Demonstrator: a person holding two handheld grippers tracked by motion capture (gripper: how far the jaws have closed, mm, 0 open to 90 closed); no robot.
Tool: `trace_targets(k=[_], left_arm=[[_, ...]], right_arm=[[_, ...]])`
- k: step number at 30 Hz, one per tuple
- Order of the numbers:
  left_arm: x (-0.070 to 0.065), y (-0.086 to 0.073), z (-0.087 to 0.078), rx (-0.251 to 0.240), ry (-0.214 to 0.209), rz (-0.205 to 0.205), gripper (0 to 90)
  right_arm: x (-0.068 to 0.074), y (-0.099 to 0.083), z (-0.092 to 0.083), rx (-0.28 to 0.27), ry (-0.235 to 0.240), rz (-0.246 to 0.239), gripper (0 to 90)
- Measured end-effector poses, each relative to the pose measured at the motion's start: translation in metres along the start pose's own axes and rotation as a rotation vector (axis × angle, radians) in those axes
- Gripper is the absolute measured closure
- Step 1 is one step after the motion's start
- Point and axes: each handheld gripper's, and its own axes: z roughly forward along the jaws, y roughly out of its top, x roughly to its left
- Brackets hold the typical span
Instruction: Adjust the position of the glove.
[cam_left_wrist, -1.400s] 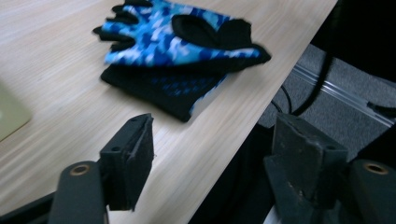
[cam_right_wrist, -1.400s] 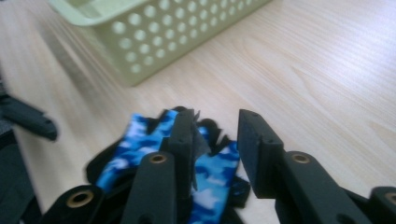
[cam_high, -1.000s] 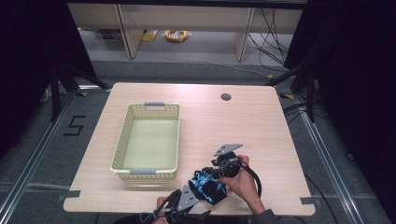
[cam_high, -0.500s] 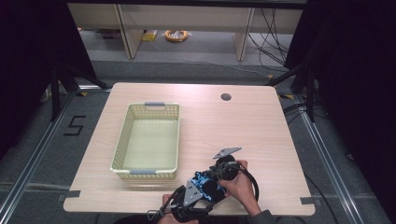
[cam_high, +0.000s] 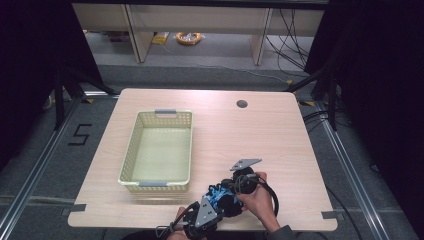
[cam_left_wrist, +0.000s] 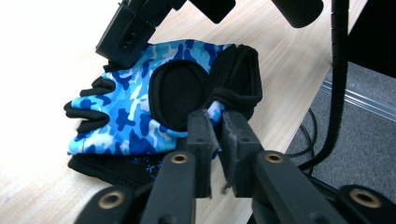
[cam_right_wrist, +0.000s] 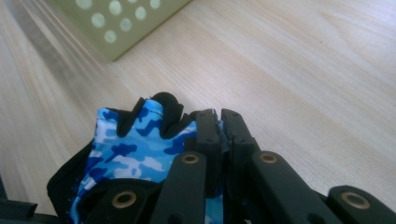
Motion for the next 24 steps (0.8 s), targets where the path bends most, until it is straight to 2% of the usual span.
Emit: trace_targets(k=[1,3,4,5,6,7,8,9,10,11,12,13,15,17,18,19,21,22,23,24], left_arm=[[0.003,0.003,-0.003,0.016,0.002,0.046,82.4],[0.002,0.004,-0.005,-0.012,0.003,0.027,84.3],[0.004,0.007,-0.009,0.004,-0.002,0.050,84.4],[0.003,0.007,-0.009,-0.018,-0.003,0.032,84.9],[0.005,0.009,-0.012,-0.028,-0.005,0.054,85.0],[0.007,0.011,-0.015,-0.019,-0.005,0.048,85.1],[0.010,0.013,-0.018,-0.021,-0.014,0.063,85.4],[0.011,0.014,-0.020,-0.038,-0.029,0.053,85.4],[0.018,0.016,-0.025,-0.033,-0.020,0.088,85.4],[0.020,0.017,-0.027,-0.043,-0.023,0.078,85.4],[0.023,0.017,-0.029,-0.036,-0.025,0.091,85.5],[0.026,0.018,-0.030,-0.042,-0.024,0.107,85.5],[0.037,0.017,-0.034,-0.022,-0.033,0.133,85.6],[0.046,0.016,-0.035,-0.010,-0.018,0.139,86.4],[0.051,0.014,-0.034,-0.034,-0.013,0.120,86.4],[0.058,0.014,-0.034,-0.013,-0.016,0.118,86.7],[0.067,0.012,-0.032,-0.029,-0.014,0.101,87.1],[0.069,0.013,-0.031,-0.029,-0.026,0.102,87.3],[0.070,0.013,-0.032,-0.027,-0.022,0.100,87.3],[0.072,0.015,-0.031,-0.030,-0.030,0.116,87.3]], right_arm=[[0.001,0.000,-0.001,-0.008,-0.003,0.022,87.1],[0.001,0.001,-0.005,-0.039,0.015,0.009,87.1],[0.001,0.001,-0.006,-0.058,0.012,0.014,87.1],[0.001,0.001,-0.011,-0.070,0.018,0.021,87.1],[0.001,0.002,-0.013,-0.087,0.023,0.022,87.1],[0.002,0.002,-0.016,-0.097,0.030,0.030,87.1],[0.003,0.004,-0.026,-0.101,0.027,0.032,87.2],[0.003,0.004,-0.026,-0.101,0.027,0.032,87.2],[0.003,0.004,-0.029,-0.117,0.025,0.022,87.2],[0.004,0.003,-0.035,-0.141,0.026,0.036,87.3],[0.004,0.002,-0.038,-0.158,0.040,0.036,87.3],[0.006,0.001,-0.041,-0.169,0.021,0.033,87.4],[0.008,-0.001,-0.047,-0.194,0.017,0.033,87.4],[0.013,-0.007,-0.055,-0.220,0.033,0.057,87.6],[0.013,-0.007,-0.055,-0.220,0.033,0.057,87.6],[0.014,-0.009,-0.057,-0.239,0.020,0.054,87.7],[0.019,-0.014,-0.065,-0.245,0.033,0.092,87.8],[0.021,-0.017,-0.067,-0.264,0.043,0.083,87.9],[0.023,-0.018,-0.070,-0.261,0.043,0.092,87.9],[0.025,-0.019,-0.070,-0.276,0.052,0.093,87.9]])
